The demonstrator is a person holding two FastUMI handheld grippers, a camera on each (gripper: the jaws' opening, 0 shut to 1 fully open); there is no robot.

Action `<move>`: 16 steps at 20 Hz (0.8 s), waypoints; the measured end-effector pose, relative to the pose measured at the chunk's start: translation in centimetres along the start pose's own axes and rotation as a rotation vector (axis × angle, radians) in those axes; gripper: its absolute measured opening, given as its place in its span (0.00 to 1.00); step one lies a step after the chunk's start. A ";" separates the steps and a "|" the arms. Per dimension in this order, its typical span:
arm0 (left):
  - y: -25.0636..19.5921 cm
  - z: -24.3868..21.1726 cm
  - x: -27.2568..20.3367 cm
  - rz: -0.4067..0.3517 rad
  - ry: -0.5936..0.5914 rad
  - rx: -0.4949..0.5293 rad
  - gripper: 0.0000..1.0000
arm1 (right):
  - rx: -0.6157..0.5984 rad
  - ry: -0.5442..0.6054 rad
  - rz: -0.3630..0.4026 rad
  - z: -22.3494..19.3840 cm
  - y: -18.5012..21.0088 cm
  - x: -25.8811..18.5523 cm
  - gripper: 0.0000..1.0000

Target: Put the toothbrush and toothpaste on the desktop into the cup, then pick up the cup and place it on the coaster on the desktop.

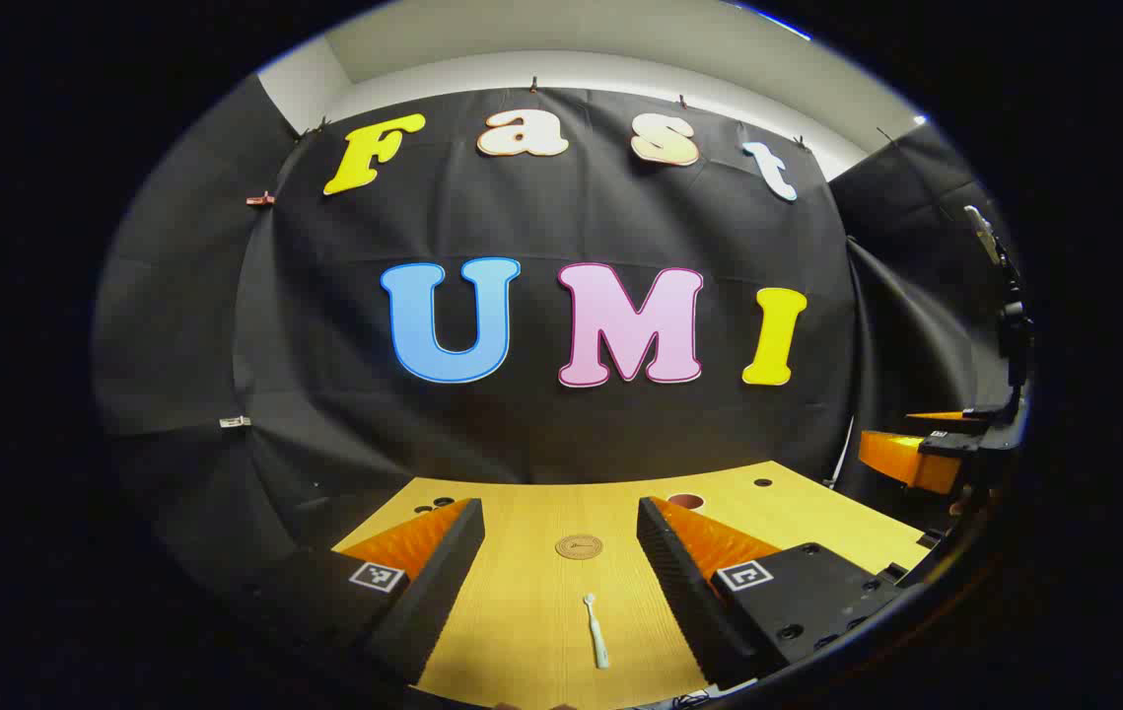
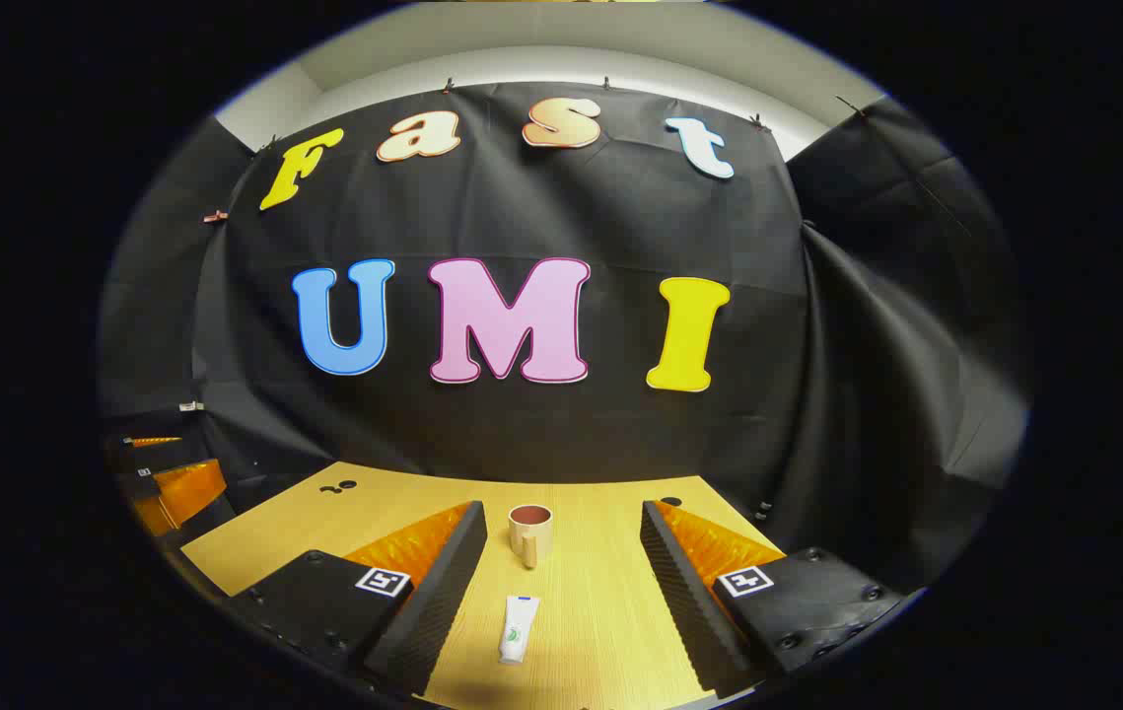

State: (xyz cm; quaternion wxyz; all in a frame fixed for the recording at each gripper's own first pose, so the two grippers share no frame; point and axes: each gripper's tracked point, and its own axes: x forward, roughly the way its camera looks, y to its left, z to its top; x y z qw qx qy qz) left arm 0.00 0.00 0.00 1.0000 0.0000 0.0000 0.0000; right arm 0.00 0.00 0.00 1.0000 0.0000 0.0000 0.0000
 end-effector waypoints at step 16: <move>-2.0 -1.9 2.7 -0.023 0.062 -0.005 0.99 | -0.024 0.067 0.020 -2.5 -0.8 2.2 0.97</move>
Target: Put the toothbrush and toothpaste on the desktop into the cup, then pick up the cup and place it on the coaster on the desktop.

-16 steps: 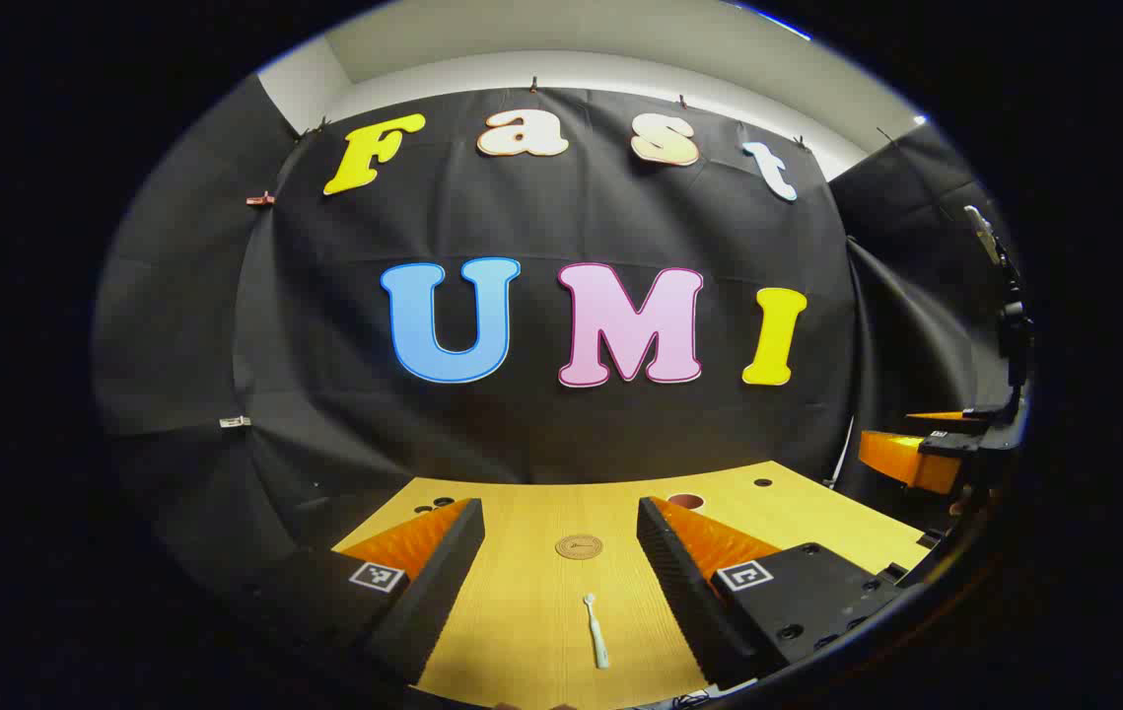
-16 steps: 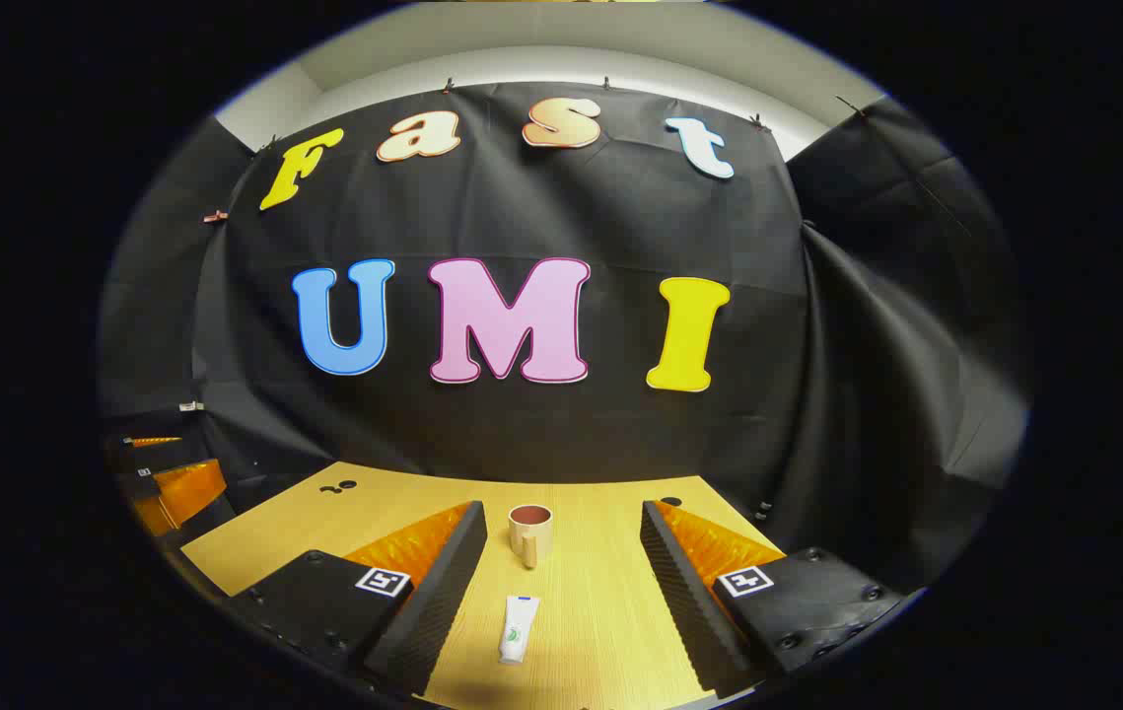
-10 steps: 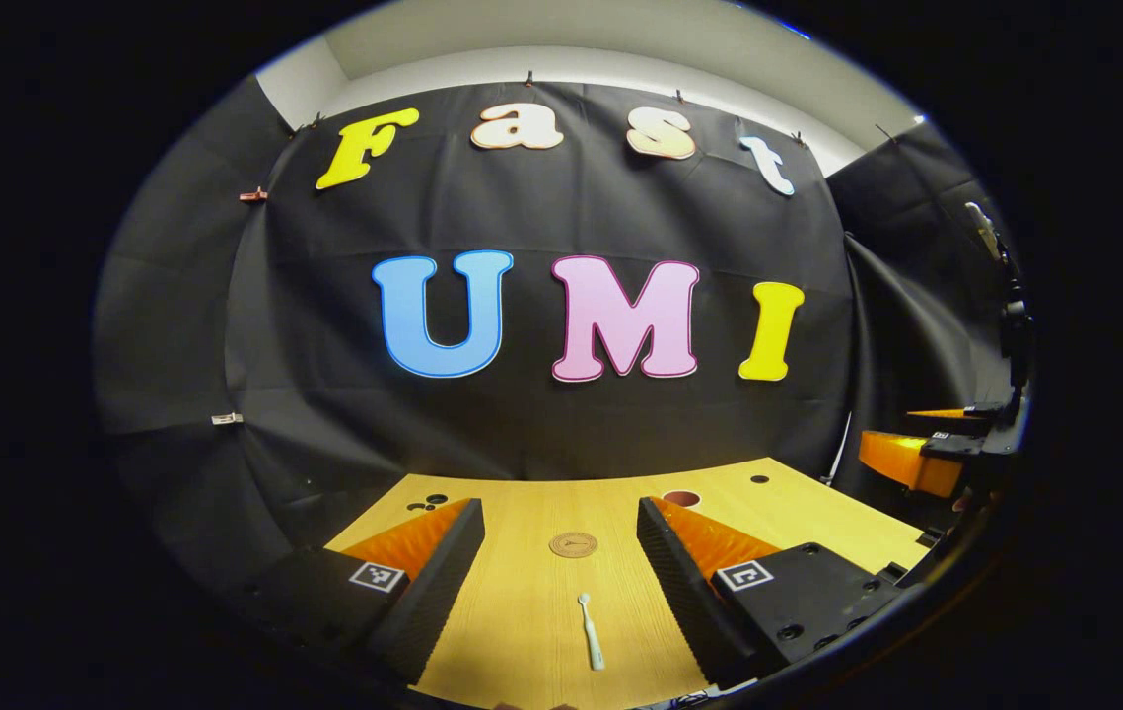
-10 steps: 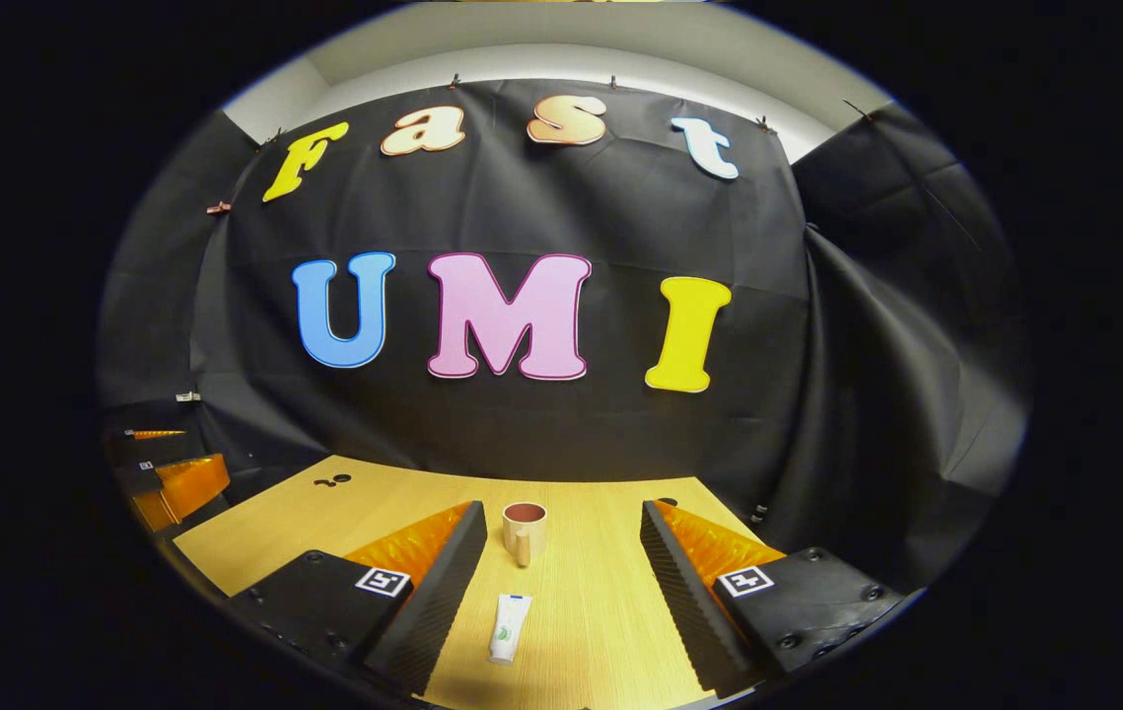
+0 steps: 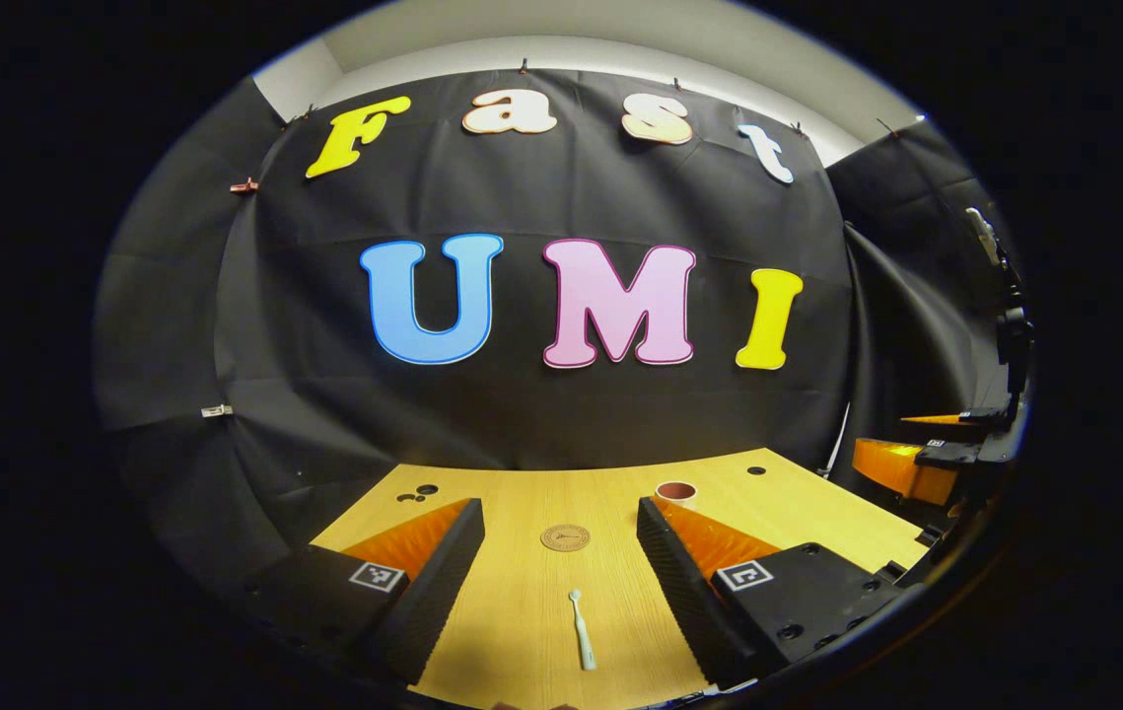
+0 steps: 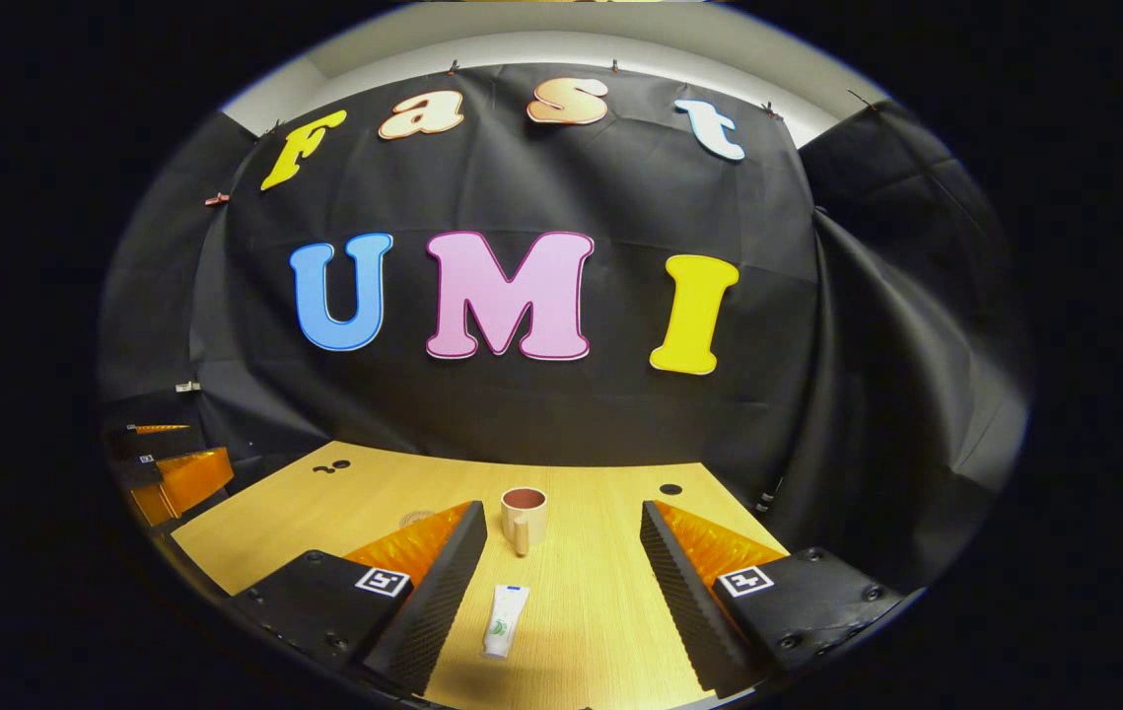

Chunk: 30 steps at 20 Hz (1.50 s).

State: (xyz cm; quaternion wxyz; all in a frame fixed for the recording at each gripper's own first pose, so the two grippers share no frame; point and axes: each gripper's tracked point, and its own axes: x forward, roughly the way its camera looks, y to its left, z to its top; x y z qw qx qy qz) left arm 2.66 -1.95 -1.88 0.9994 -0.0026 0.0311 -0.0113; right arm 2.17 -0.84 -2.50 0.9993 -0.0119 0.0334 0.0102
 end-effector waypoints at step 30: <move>2.8 -7.8 1.8 0.262 0.284 -0.021 0.99 | -0.046 0.892 0.191 -27.4 6.6 11.5 0.98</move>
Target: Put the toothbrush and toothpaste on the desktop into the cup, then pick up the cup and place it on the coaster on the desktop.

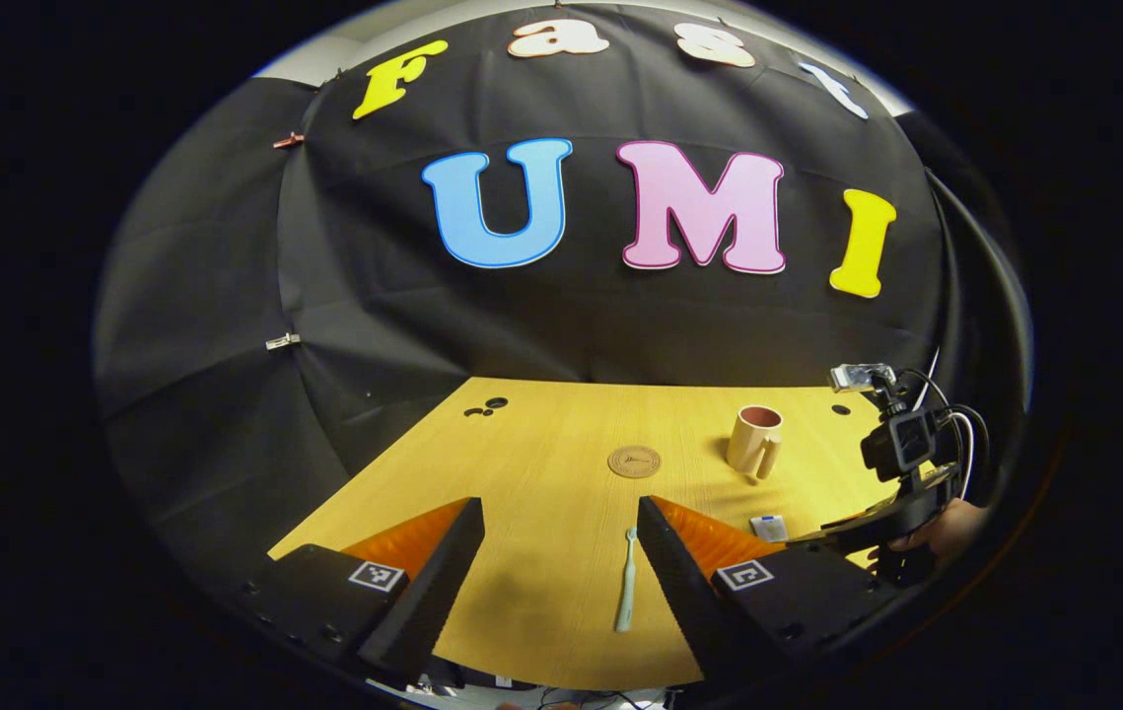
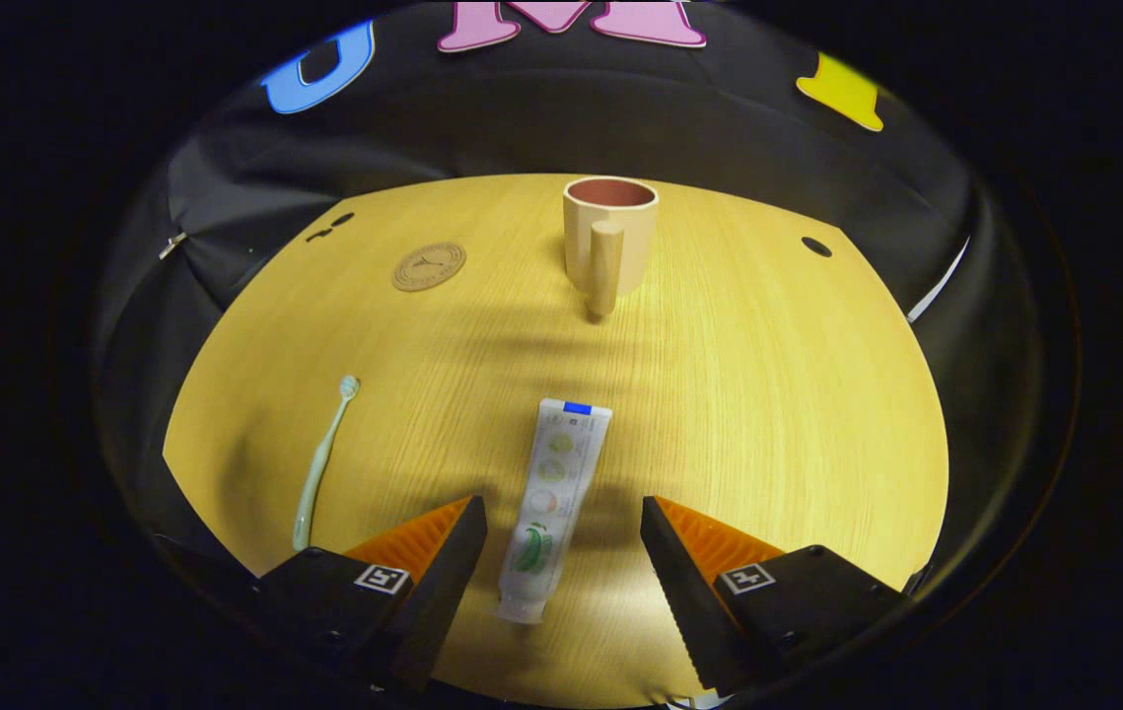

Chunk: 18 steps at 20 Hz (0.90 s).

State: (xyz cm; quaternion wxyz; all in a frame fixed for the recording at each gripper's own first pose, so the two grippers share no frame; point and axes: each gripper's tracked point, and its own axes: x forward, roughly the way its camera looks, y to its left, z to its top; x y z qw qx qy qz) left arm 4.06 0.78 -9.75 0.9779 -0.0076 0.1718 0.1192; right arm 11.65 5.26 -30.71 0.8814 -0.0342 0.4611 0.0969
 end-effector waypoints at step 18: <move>-1.7 -8.0 5.1 -0.067 0.276 -0.023 0.99 | 0.034 0.178 0.016 -1.8 0.2 2.8 0.37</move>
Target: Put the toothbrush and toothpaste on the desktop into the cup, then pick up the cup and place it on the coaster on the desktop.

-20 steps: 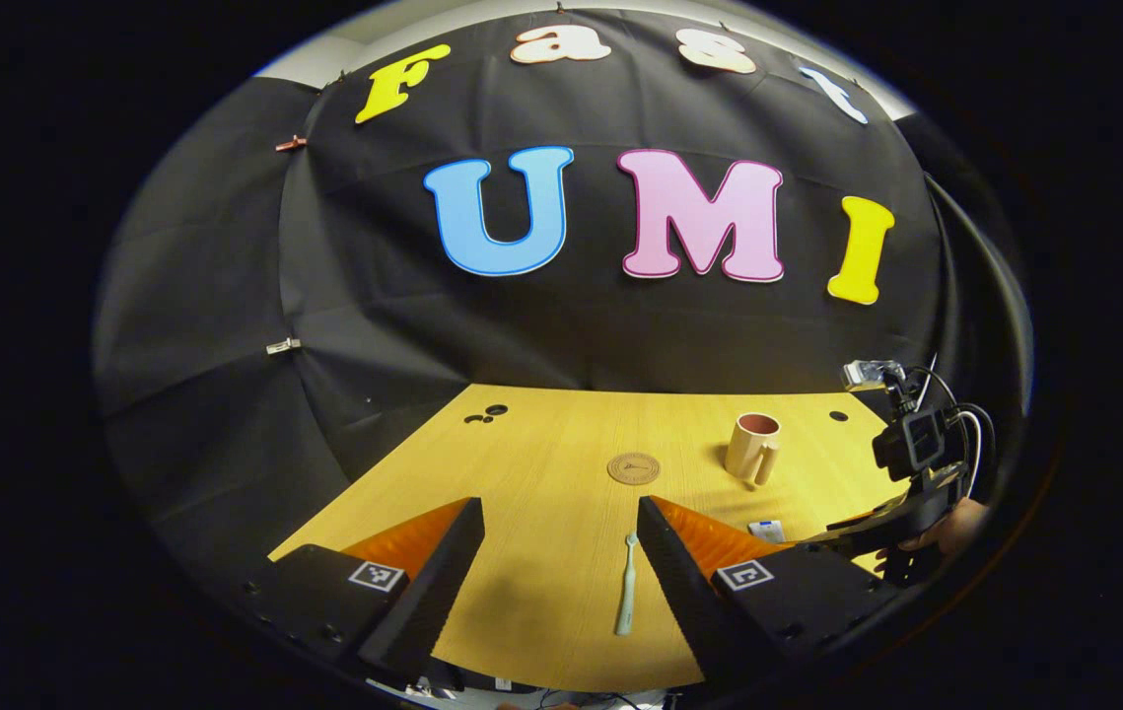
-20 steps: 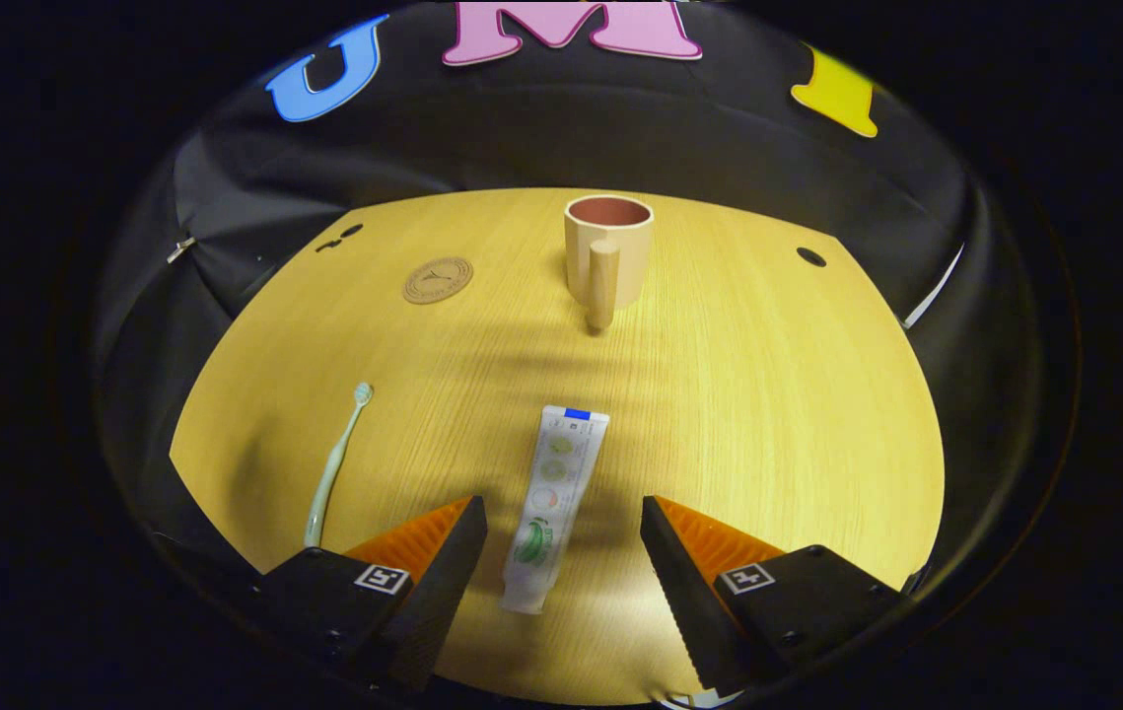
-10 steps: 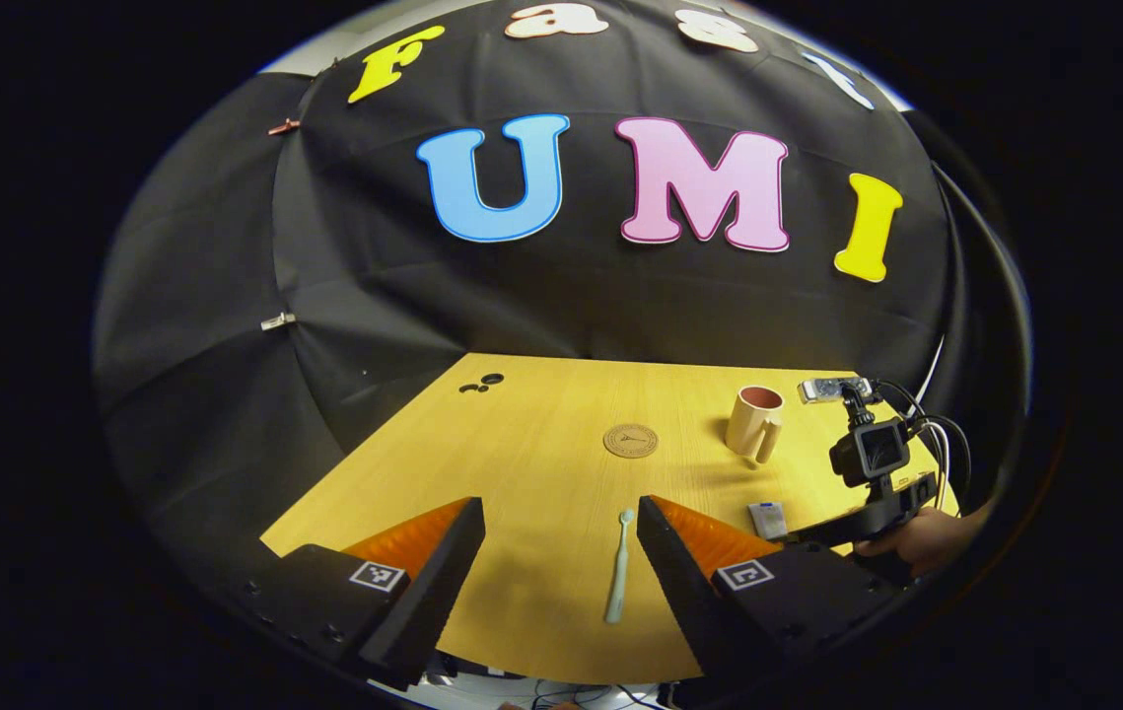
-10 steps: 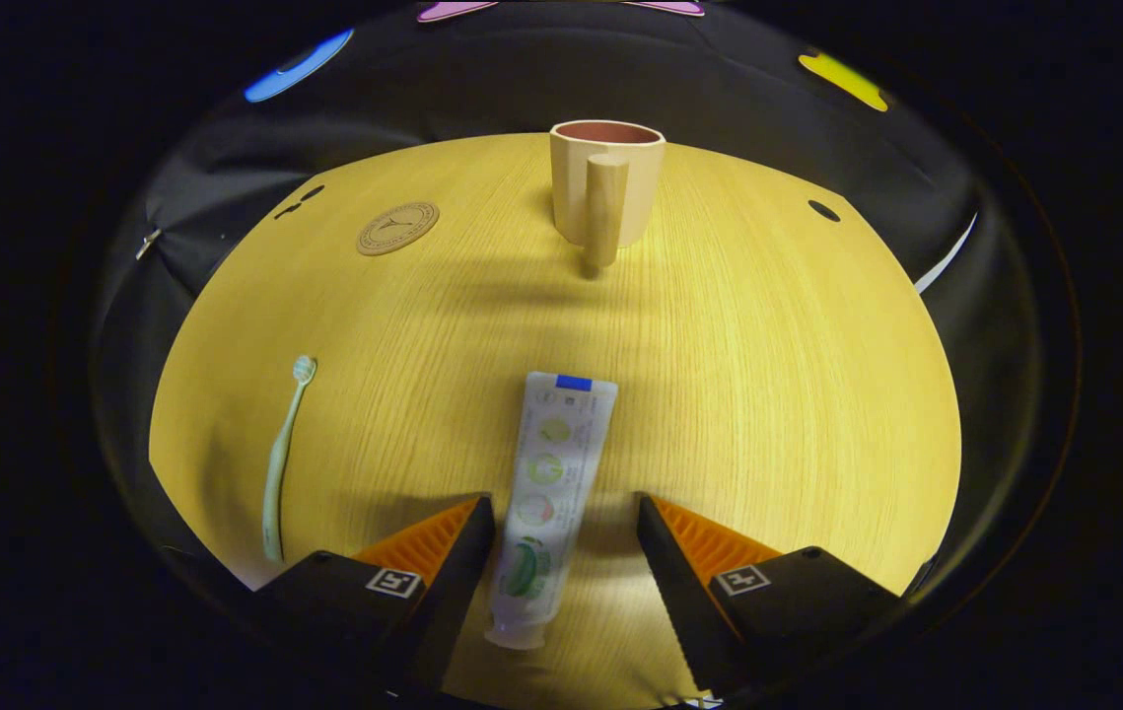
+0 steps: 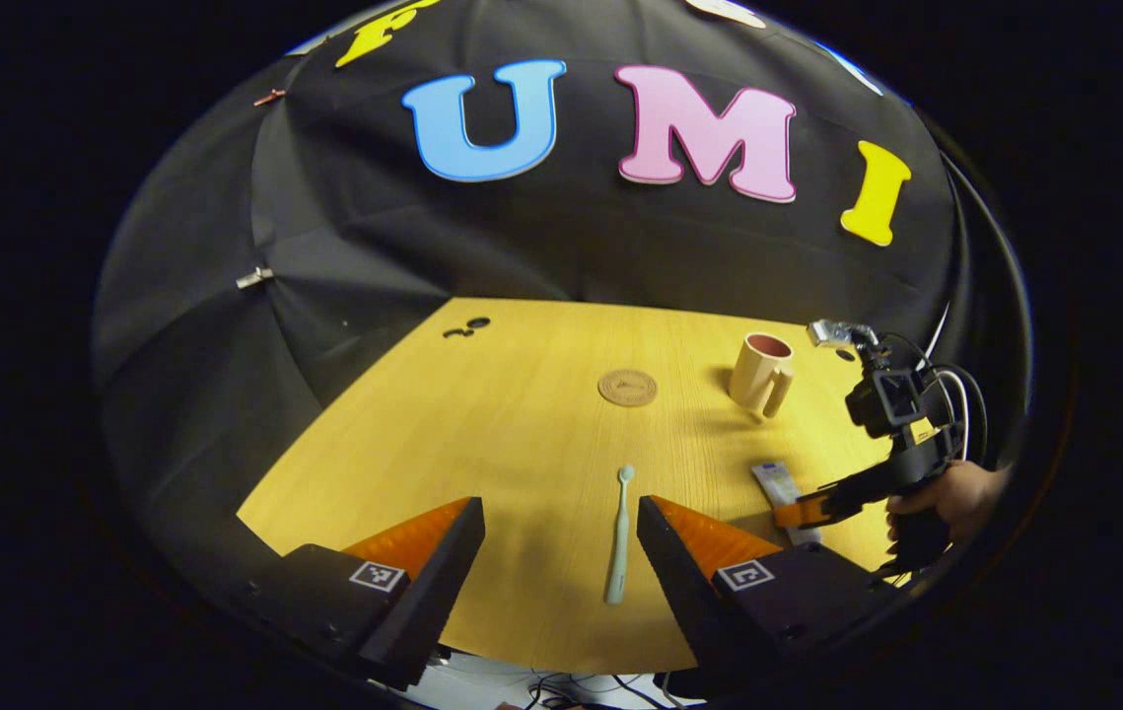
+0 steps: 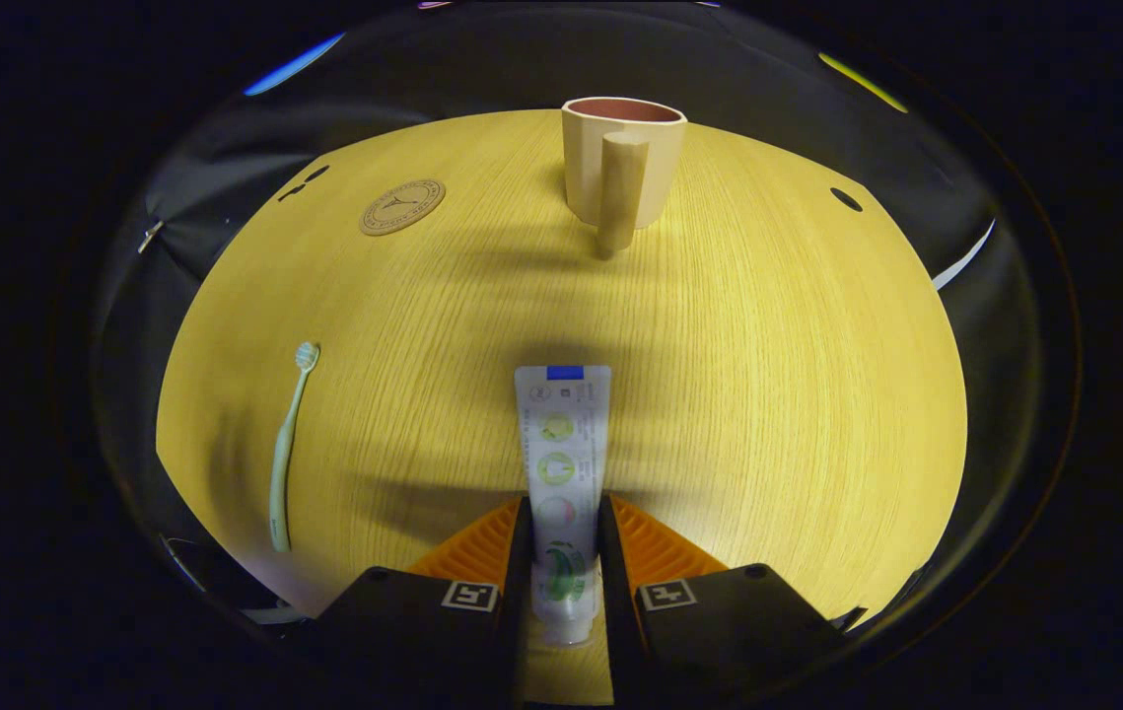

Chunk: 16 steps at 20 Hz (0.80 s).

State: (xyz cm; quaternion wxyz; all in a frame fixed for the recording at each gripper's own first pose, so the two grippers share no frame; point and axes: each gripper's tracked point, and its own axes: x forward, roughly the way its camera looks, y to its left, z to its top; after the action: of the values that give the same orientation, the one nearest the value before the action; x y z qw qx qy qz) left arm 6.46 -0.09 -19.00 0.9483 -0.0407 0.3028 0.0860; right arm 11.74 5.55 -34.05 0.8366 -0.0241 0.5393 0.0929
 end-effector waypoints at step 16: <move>-5.1 -10.0 10.8 -0.114 0.496 0.143 0.89 | 0.084 -0.043 0.102 -1.0 -1.3 -0.9 0.27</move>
State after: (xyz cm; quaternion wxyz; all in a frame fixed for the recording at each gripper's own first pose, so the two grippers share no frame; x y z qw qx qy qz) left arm 10.43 -4.88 -33.26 0.8489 -0.0107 0.5285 -0.0019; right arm 10.72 4.05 -33.74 0.8424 0.0405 0.5253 0.1135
